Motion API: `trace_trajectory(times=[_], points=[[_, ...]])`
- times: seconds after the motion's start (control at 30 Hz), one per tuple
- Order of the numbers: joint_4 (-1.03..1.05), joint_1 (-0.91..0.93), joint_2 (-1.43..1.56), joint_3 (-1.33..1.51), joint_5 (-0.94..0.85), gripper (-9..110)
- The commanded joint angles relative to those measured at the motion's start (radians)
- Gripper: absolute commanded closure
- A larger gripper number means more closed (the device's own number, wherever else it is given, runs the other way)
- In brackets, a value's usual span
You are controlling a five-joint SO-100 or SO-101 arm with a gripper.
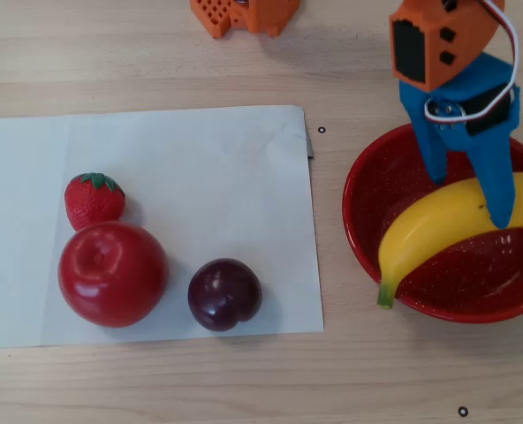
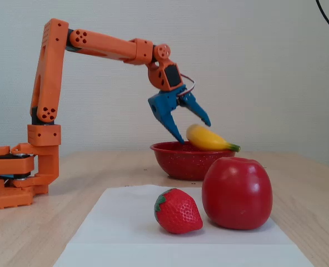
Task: Grasp the banana and put it in the red bowl
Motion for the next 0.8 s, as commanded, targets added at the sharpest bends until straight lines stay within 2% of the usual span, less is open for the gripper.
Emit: trace_trajectory(times=[0.0,0.1,0.17,0.23,0.53,0.77], points=[[0.064,-0.058,0.164,-0.179,-0.025,67],[0.141,-0.089,0.189,-0.253,-0.037,76],[0.184,-0.11,0.209,-0.287,-0.029,92],[0.227,-0.137,0.232,-0.307,-0.02,101],[0.434,-0.272,0.344,-0.313,-0.017,101],[0.371,-0.39,0.578,-0.057,0.026,101]])
